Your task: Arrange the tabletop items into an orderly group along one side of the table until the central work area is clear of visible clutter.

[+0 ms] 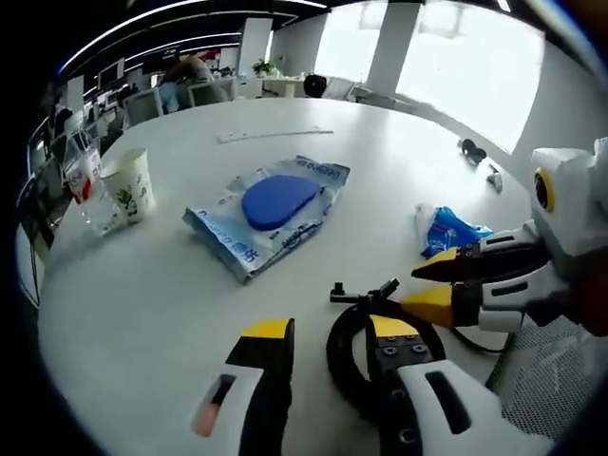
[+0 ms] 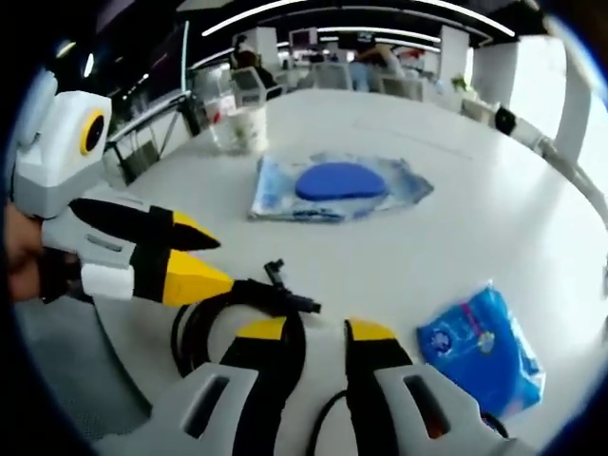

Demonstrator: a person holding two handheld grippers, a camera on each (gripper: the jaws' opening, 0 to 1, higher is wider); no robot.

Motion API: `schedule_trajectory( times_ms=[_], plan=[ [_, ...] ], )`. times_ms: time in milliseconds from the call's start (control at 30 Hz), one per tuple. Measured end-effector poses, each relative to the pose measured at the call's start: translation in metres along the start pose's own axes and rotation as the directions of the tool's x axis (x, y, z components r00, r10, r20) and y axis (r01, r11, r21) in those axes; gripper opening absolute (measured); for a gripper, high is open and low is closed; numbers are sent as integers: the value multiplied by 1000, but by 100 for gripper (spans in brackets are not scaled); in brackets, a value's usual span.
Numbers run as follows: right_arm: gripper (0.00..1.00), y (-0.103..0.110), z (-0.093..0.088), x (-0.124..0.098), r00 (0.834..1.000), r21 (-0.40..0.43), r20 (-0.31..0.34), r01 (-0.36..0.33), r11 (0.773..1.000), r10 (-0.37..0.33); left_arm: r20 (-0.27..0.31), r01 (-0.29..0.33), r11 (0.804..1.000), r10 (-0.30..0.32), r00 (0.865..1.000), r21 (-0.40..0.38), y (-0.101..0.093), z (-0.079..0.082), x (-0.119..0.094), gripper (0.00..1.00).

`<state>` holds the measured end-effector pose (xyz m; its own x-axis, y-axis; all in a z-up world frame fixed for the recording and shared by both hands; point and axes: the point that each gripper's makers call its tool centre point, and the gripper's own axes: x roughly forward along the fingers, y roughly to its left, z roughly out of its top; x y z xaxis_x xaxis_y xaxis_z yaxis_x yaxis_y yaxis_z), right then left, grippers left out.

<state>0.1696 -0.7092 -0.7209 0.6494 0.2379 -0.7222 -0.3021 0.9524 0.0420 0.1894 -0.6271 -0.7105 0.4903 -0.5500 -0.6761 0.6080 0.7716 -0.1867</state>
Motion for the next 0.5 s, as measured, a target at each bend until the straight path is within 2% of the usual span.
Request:
schedule_trajectory(
  times_ms=[500],
  plan=[
    [24, -14, 16, -1, 999, 18, 31, 24, 1000, -24, 32, -32, 999, 33, 999, -31, 17, 12, -4, 40]
  ],
)
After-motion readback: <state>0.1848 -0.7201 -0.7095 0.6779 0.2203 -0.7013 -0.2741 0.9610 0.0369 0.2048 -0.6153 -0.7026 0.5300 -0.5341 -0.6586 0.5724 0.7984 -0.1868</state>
